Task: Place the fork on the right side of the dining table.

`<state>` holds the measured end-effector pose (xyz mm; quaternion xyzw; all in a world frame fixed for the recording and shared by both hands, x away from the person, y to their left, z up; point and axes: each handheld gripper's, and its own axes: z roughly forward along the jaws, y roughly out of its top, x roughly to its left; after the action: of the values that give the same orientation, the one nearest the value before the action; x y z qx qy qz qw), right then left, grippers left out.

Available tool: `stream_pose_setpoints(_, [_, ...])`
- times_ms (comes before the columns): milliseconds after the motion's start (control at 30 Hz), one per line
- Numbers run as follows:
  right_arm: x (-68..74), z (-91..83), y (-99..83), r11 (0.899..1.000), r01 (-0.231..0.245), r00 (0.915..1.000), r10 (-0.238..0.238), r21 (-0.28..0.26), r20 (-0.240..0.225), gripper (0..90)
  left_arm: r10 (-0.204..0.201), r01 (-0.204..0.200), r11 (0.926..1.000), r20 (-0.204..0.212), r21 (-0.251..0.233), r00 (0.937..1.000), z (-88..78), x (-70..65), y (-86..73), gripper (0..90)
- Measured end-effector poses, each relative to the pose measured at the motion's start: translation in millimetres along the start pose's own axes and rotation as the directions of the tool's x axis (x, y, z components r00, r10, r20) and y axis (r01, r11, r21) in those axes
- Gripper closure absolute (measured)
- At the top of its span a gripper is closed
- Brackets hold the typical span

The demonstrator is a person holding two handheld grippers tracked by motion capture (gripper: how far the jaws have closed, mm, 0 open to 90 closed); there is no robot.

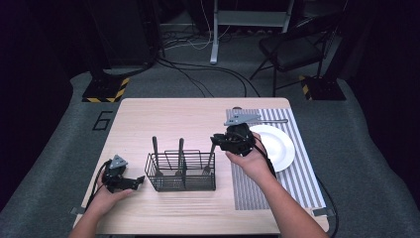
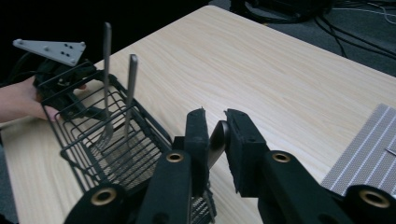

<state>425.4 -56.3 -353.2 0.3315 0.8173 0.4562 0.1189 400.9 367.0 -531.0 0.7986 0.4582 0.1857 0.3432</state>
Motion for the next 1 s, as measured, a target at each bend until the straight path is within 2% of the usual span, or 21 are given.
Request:
stream_pose_setpoints(100, [5.8,-1.6,2.8,1.0,0.008,0.9998,-0.008,0.001,-0.019,83.0,0.0,0.0,1.0,0.0,0.0,1.0,0.0,0.0,0.0,0.4])
stream_pose_setpoints(233, [15.6,-2.1,6.6,0.999,0.045,0.9976,-0.045,0.002,-0.052,85.1,0.0,0.0,1.0,0.0,0.0,1.0,0.0,0.0,0.0,0.4])
stream_pose_setpoints(400, [26.2,-1.1,10.6,0.998,0.057,0.9944,-0.056,0.005,-0.09,86.7,0.0,0.0,1.0,0.0,0.0,1.0,0.0,0.0,0.0,0.4])
stream_pose_setpoints(567, [32.0,0.0,14.5,0.996,0.092,0.9919,-0.09,0.021,-0.09,86.8,0.0,0.0,1.0,0.0,0.0,1.0,0.0,0.0,0.0,0.4])
stream_pose_setpoints(1000, [36.6,-9.1,27.8,0.995,0.098,0.9916,-0.097,0.009,-0.086,86.8,0.0,0.0,1.0,0.0,0.0,1.0,0.0,0.0,0.0,0.3])
